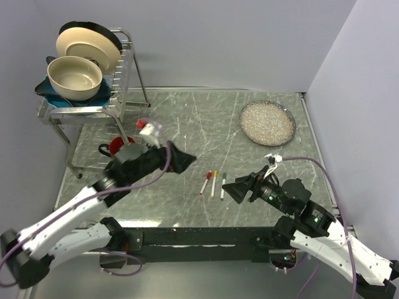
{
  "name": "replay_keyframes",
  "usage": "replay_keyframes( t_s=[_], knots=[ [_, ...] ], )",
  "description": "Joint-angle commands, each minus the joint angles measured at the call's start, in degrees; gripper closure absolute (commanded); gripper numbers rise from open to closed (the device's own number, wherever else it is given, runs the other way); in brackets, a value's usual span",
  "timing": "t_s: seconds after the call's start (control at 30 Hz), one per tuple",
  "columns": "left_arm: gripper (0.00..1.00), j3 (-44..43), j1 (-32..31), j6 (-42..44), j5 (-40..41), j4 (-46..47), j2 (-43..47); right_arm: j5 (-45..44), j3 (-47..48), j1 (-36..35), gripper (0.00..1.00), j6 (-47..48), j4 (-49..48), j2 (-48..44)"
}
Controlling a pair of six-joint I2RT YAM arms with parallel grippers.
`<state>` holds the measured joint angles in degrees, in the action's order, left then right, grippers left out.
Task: Insert the pens into the pen caps
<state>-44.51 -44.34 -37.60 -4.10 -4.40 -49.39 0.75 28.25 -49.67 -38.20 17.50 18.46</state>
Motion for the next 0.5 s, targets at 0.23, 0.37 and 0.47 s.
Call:
replay_keyframes(
  t_s=[0.23, 0.37, 0.47],
  knots=[
    [0.01, 10.1, -0.8, 0.6, -1.5, 5.9, 12.1, -17.4, 6.5, 0.1, 0.00, -4.1, 6.6, 1.5],
    [0.01, 9.6, -1.2, 0.9, -2.7, 5.7, 11.9, -17.8, 7.2, 0.1, 0.00, -3.6, 6.6, 2.5],
    [0.01, 9.8, -1.4, 1.0, -1.9, 5.6, 11.8, -17.8, 7.7, 0.1, 0.00, -3.1, 6.6, 3.5]
  ],
)
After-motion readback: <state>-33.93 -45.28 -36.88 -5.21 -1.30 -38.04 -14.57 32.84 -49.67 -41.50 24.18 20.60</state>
